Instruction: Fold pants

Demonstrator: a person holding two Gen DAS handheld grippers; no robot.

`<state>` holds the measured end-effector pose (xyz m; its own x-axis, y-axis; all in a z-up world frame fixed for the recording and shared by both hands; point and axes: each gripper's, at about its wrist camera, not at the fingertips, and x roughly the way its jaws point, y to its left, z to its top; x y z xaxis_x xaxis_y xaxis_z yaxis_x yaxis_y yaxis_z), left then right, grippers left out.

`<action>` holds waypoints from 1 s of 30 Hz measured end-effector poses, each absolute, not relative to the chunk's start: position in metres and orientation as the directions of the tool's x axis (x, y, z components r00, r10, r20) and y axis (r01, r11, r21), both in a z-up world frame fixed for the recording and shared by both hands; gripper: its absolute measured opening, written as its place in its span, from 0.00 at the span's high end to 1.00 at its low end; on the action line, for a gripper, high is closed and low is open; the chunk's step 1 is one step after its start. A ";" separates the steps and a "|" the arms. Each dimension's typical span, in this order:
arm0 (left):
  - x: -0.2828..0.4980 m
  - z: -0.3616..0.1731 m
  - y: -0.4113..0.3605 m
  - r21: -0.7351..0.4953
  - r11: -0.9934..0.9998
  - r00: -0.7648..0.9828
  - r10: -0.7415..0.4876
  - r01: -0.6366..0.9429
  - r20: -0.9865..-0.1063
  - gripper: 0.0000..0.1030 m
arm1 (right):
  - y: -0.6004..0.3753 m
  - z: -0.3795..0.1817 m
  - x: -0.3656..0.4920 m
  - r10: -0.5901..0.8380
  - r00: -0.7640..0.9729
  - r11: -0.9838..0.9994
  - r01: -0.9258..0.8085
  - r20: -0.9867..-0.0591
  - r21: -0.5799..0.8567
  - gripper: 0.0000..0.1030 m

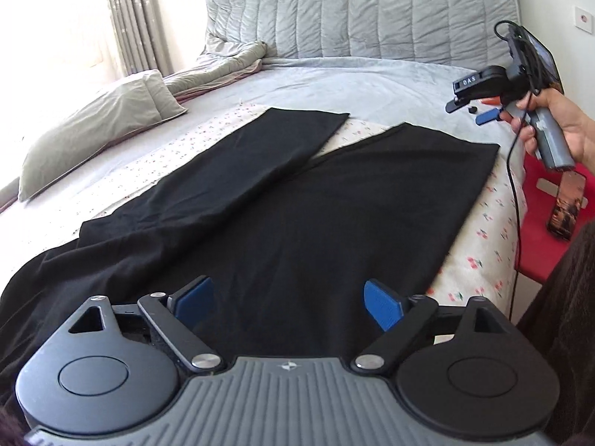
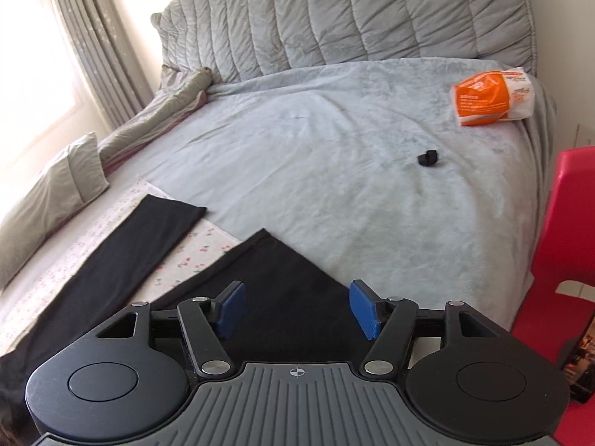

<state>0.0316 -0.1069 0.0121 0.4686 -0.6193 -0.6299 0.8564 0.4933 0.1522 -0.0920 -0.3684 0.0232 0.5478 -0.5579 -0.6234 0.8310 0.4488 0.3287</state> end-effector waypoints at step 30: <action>0.355 -0.038 -0.455 -0.051 0.582 0.371 -0.581 0.812 -0.724 0.19 | -0.463 -0.063 0.078 -0.286 0.813 0.577 0.569 -0.507 0.586 0.57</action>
